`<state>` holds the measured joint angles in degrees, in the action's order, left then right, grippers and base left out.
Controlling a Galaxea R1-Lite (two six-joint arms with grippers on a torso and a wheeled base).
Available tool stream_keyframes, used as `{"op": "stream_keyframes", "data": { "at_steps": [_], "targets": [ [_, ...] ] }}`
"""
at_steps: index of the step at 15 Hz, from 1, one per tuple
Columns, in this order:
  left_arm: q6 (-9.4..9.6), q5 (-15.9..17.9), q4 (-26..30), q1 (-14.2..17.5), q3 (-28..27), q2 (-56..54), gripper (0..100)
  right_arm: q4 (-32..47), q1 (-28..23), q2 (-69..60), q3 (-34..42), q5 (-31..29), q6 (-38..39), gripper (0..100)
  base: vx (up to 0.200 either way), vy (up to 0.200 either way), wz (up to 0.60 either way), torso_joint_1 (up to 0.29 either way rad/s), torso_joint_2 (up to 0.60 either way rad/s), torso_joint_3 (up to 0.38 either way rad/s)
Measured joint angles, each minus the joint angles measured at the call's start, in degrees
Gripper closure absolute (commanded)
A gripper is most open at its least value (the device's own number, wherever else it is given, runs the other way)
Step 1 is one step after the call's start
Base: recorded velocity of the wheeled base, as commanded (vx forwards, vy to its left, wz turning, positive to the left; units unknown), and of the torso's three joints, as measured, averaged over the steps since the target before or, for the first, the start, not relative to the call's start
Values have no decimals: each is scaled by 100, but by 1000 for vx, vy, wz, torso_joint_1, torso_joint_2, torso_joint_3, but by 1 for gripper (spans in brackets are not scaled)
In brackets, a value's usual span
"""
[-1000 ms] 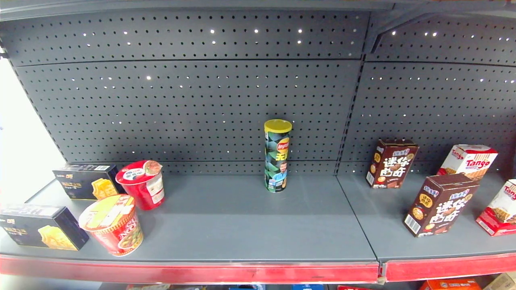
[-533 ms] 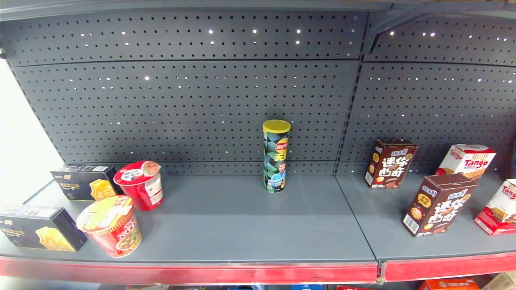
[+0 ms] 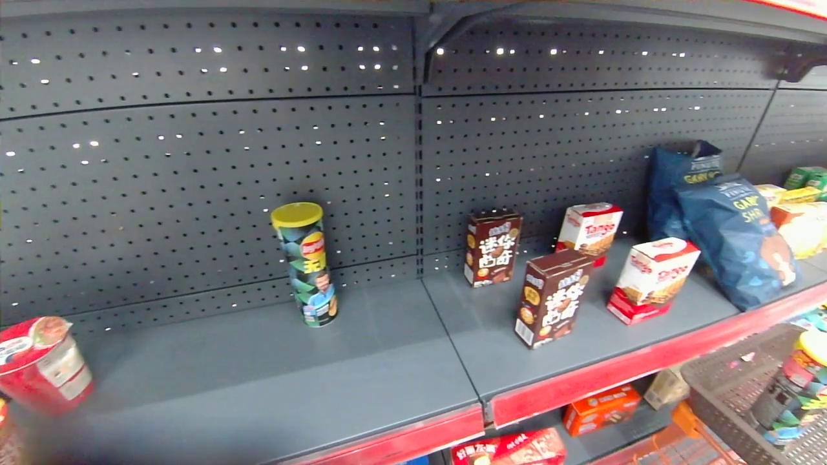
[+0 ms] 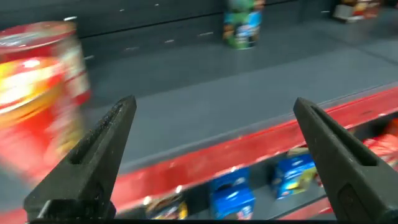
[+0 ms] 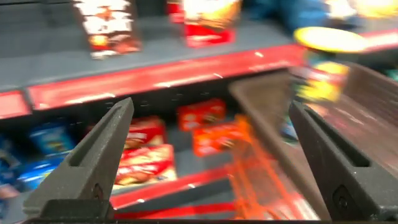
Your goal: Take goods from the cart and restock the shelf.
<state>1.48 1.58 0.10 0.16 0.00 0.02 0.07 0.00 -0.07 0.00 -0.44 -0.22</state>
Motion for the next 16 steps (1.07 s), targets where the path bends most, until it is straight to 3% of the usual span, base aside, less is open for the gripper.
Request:
{"op": "stream_keyframes", "data": {
  "at_steps": [10,16],
  "targets": [
    [-4,-2,0,0,0,0,0,0,0,0,0,9,-5,0,0,0,-600,2,2,3],
    [-4,-2,1,-2,0,0,0,-7,-10,0,0,-11,24,0,0,0,0,0,0,0]
  ]
}}
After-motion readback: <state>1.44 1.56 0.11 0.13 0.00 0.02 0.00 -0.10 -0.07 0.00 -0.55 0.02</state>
